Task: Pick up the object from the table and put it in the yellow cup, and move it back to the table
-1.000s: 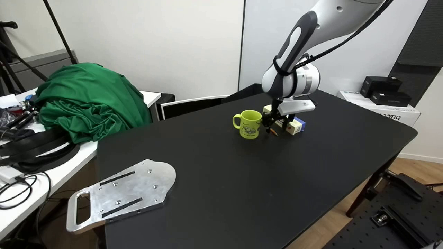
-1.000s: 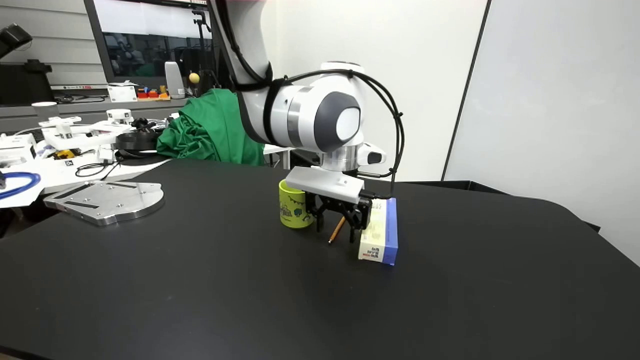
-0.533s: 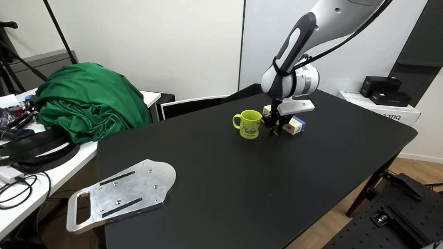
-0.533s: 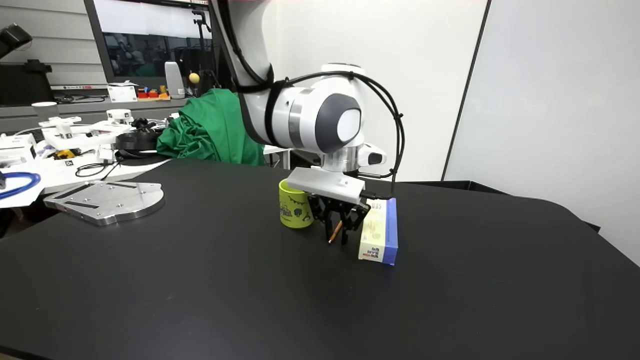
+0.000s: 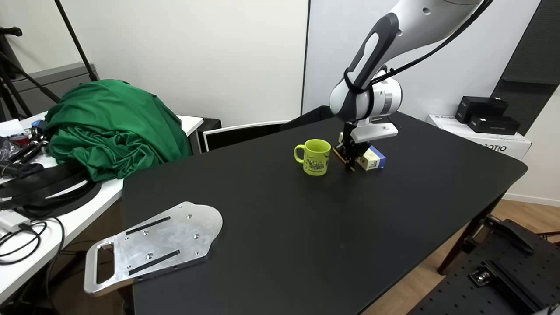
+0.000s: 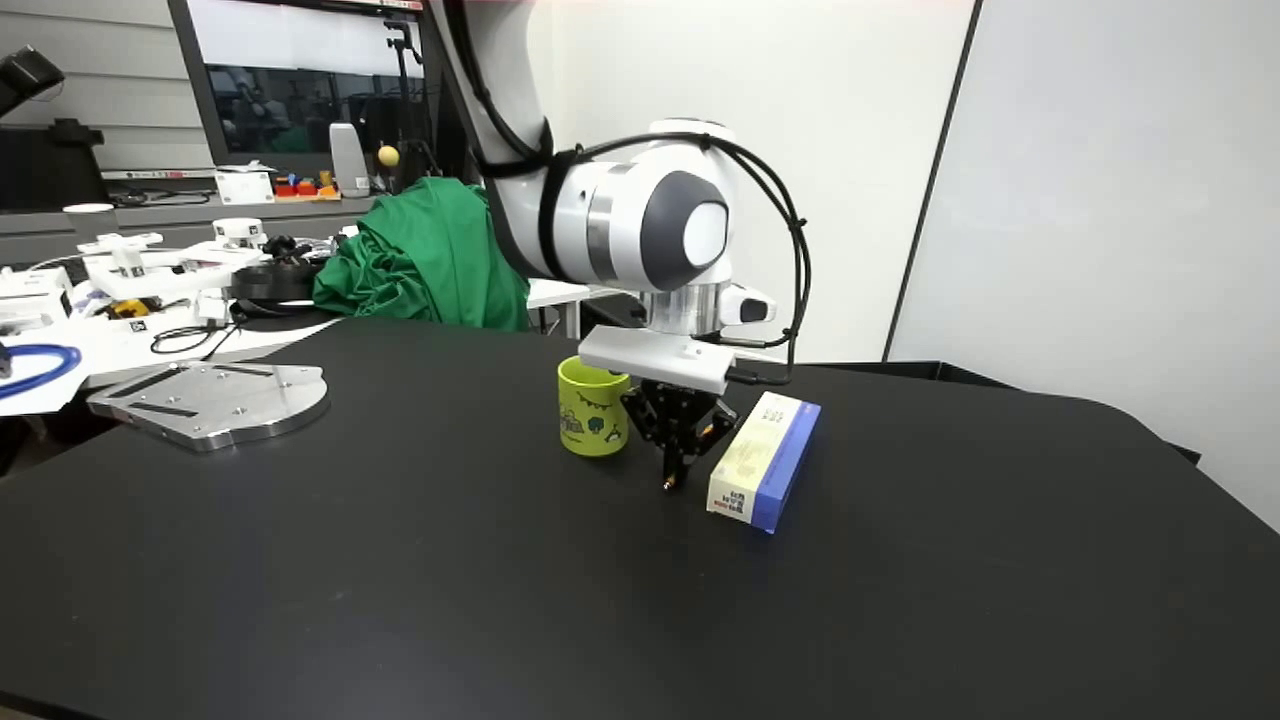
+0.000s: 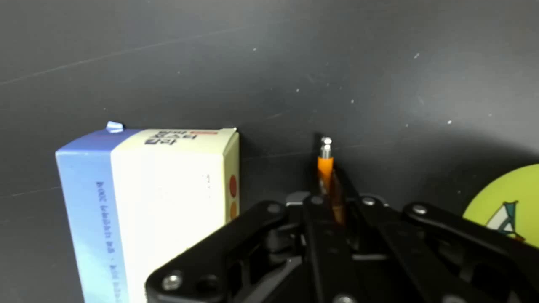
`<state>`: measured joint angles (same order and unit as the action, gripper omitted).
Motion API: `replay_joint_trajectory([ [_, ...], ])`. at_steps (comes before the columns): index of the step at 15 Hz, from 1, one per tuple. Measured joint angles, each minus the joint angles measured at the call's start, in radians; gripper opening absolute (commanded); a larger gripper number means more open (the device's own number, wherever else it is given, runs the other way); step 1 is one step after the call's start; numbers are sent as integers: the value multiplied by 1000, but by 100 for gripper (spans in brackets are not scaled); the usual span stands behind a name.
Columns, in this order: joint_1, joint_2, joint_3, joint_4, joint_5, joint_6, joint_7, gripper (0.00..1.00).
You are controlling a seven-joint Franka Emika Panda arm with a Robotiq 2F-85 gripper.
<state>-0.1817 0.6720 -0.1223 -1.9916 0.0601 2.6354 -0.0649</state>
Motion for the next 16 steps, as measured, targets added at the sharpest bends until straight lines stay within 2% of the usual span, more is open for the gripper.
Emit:
replay_joint_trajectory([
  [4,19,-24,2,91,4,-205,41,2],
  [11,59,-52,-20,280,-14,-630,215,2],
  [16,55,-49,-26,405,8,-894,268,2],
])
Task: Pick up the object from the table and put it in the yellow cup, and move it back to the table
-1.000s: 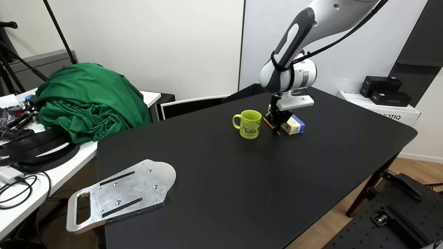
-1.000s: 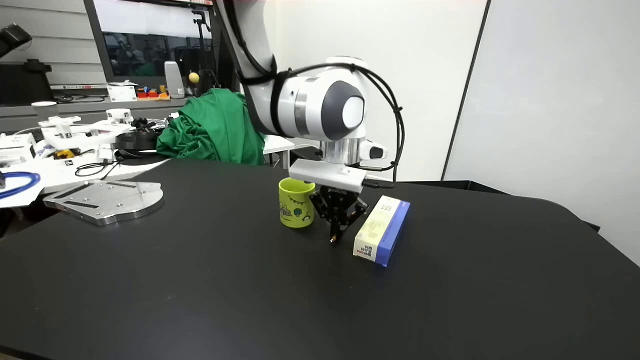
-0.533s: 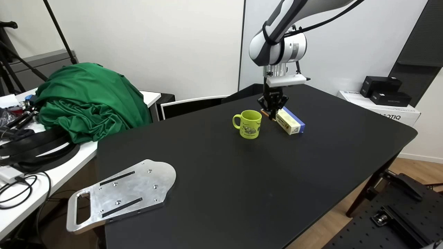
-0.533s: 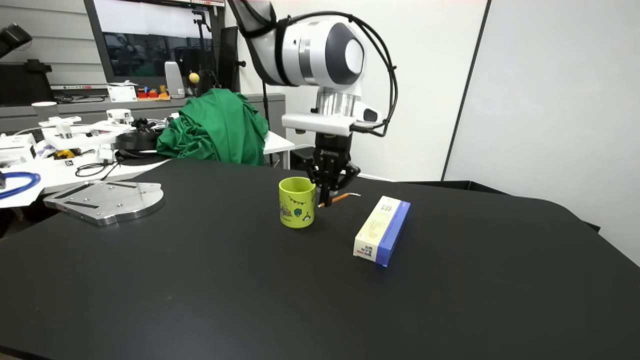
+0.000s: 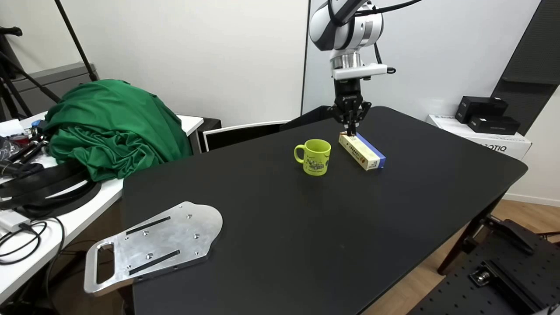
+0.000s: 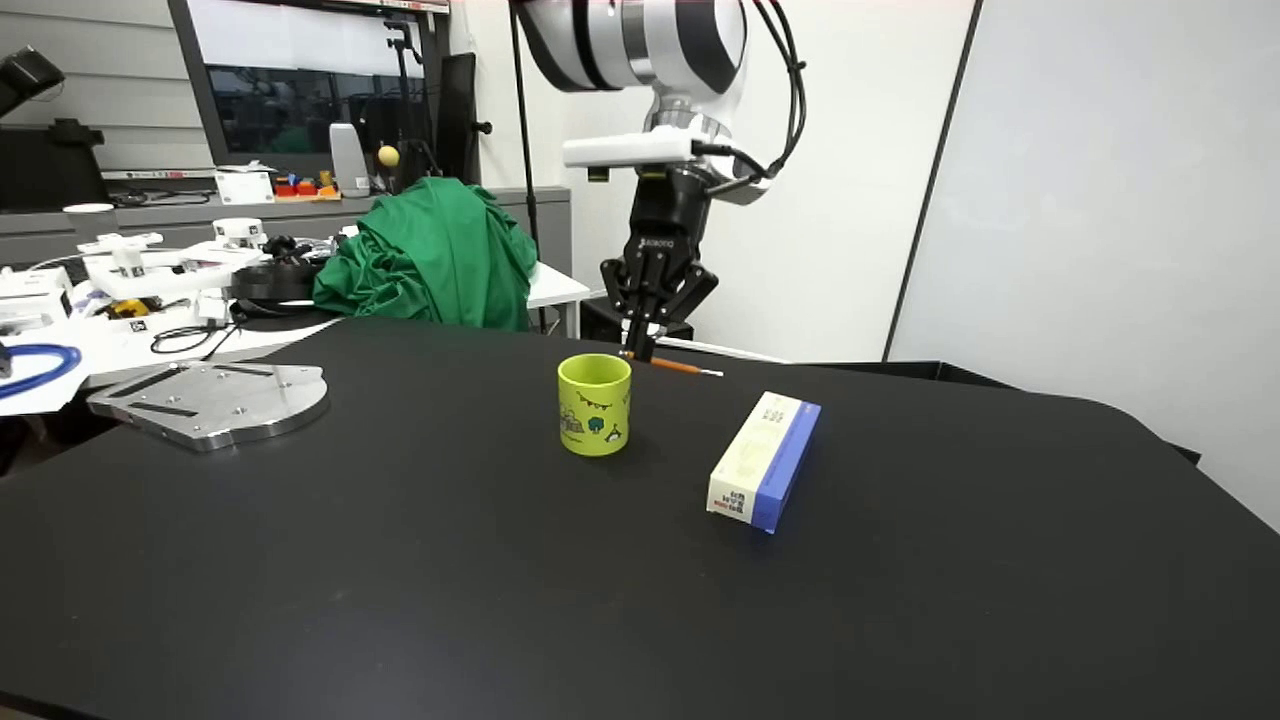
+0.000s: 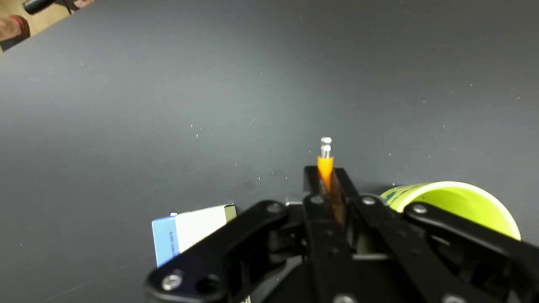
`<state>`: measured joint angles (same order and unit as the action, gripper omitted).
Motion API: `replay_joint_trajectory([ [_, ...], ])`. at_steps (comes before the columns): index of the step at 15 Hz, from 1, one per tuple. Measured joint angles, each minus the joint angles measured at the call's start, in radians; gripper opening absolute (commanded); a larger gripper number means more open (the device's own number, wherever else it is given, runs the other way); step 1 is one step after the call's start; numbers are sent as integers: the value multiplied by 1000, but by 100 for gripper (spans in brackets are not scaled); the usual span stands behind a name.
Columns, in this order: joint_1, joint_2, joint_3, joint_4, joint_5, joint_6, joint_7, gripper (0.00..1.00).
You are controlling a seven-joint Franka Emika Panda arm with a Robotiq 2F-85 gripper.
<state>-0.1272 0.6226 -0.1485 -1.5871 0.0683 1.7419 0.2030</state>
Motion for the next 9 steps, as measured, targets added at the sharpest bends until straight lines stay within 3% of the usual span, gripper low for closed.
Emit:
replay_joint_trajectory([
  [5,-53,55,5,135,163,-245,12,2],
  [9,-85,125,7,214,253,-309,43,2],
])
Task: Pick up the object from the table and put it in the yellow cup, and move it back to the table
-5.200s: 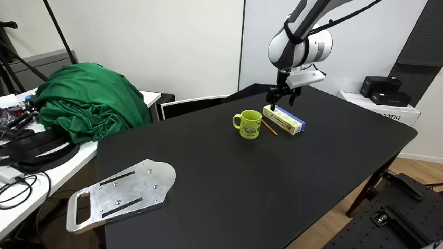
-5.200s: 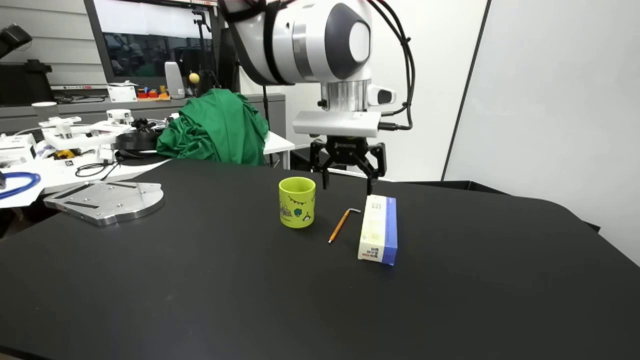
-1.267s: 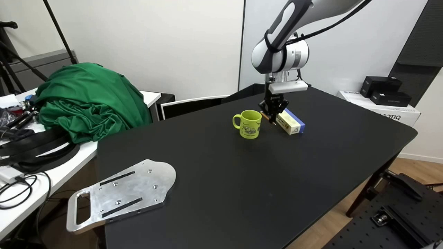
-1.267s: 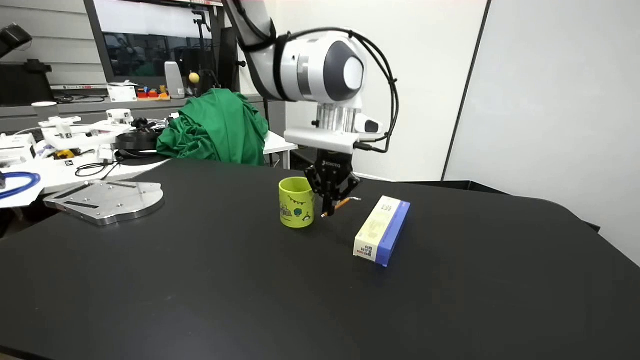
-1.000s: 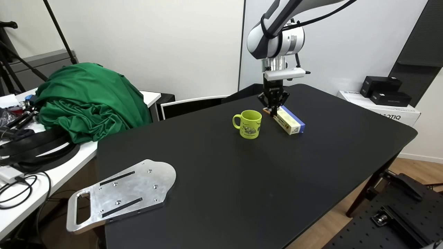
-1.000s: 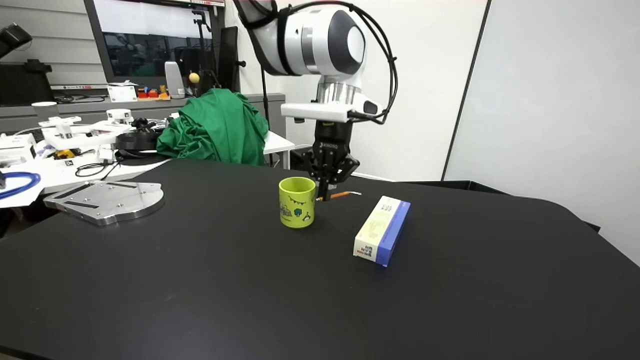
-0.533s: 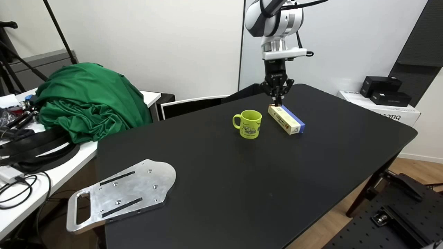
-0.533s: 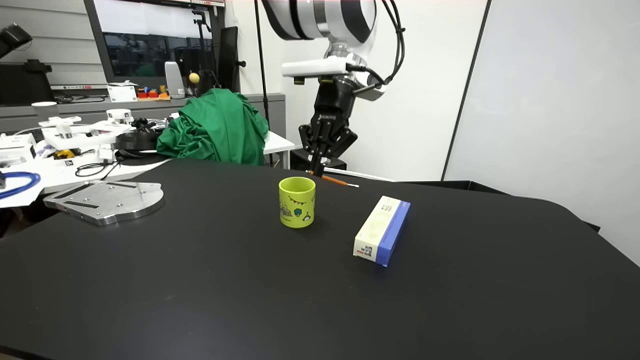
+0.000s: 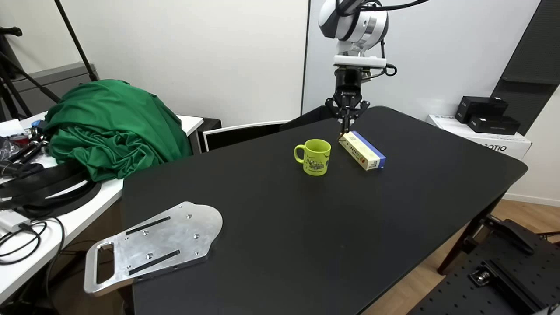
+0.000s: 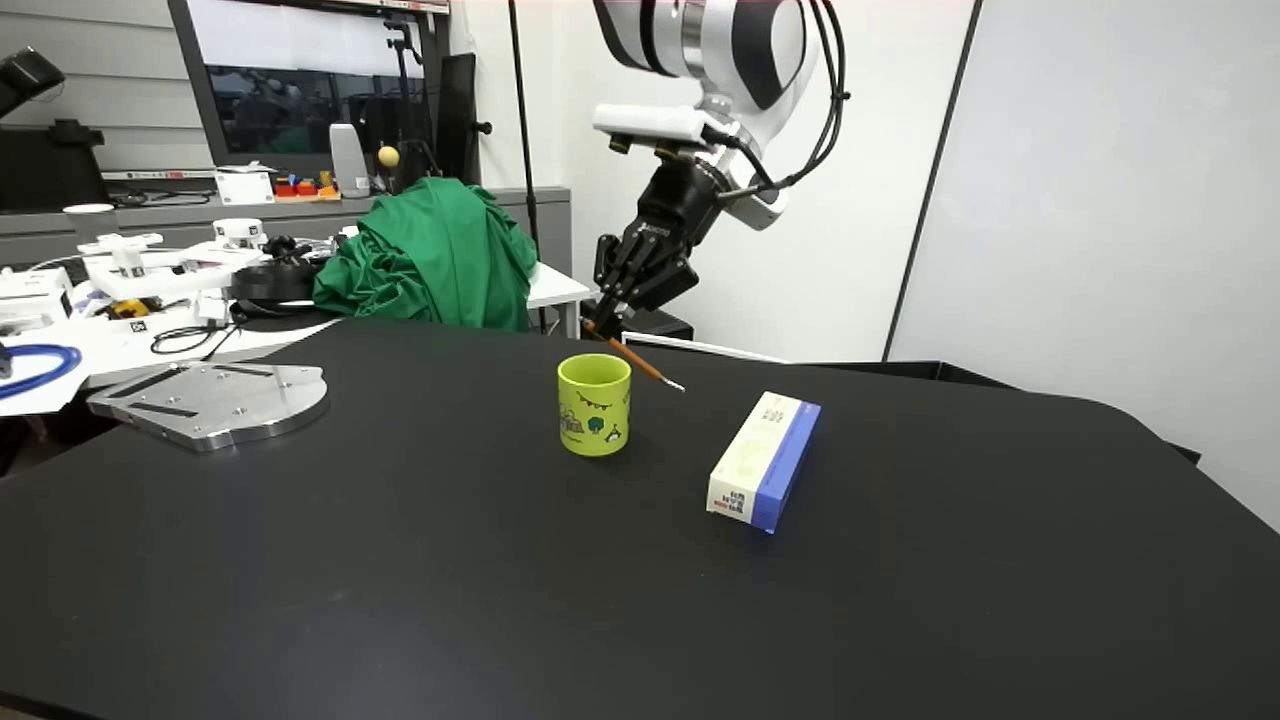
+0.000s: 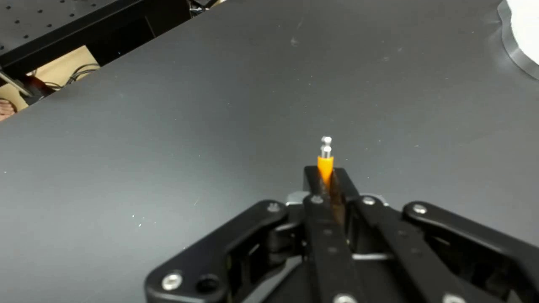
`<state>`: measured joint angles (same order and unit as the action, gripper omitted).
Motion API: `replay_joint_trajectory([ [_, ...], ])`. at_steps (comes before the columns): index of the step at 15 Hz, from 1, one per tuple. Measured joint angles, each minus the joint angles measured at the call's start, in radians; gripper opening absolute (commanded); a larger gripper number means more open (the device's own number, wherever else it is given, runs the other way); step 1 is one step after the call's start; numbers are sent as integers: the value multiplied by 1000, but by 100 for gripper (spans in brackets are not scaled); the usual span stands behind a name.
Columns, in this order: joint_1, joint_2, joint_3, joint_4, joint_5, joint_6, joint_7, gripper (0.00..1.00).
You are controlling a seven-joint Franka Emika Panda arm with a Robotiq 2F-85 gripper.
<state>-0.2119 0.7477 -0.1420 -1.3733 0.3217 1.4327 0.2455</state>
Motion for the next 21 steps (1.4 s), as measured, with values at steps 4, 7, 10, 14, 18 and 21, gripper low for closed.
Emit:
replay_joint_trajectory([
  [4,-2,48,3,59,41,-2,43,2],
  [7,-2,57,7,98,65,-9,65,2],
  [10,-3,58,13,133,83,-35,85,2],
  [14,-2,61,24,169,98,-95,110,2],
  [18,-3,63,32,193,122,-158,130,2],
  [21,-3,79,33,206,151,-206,138,2],
])
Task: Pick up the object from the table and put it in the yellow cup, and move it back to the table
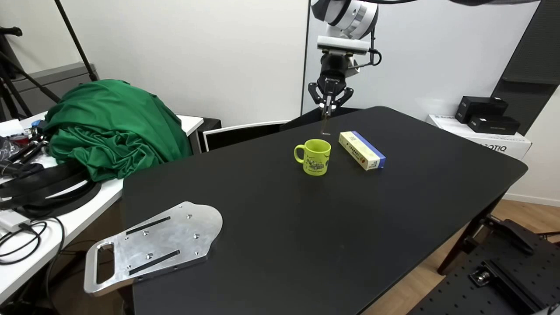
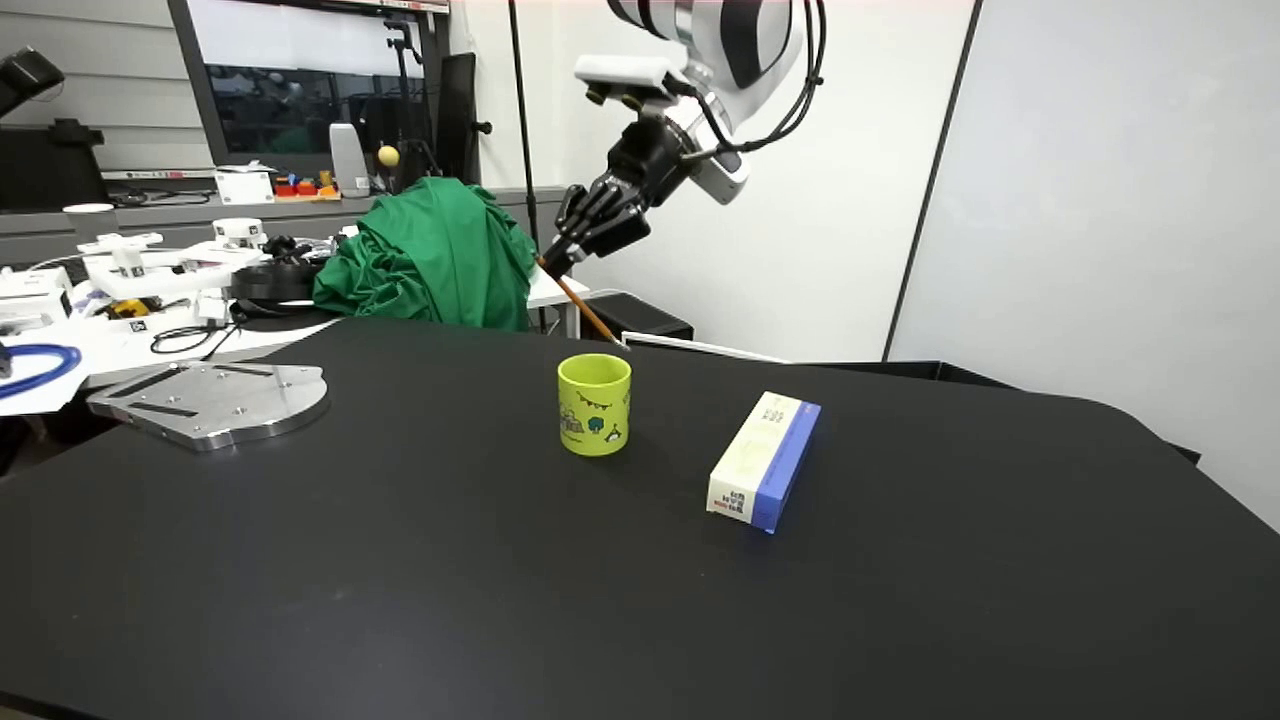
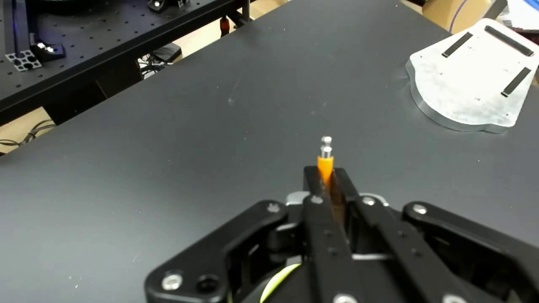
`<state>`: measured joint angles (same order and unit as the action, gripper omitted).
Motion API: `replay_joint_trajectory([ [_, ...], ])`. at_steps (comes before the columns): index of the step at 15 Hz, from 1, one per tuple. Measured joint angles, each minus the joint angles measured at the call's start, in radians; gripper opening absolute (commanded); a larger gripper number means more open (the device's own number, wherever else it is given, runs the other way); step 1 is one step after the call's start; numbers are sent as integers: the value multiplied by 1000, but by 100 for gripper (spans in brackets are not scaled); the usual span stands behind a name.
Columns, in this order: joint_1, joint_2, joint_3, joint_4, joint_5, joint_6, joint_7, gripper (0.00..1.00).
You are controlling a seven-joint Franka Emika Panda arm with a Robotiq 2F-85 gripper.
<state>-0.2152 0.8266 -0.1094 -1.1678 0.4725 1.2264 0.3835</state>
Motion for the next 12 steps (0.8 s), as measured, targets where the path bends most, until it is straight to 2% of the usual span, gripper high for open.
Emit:
replay_joint_trajectory([
  [12,-21,121,7,41,77,29,2,2],
])
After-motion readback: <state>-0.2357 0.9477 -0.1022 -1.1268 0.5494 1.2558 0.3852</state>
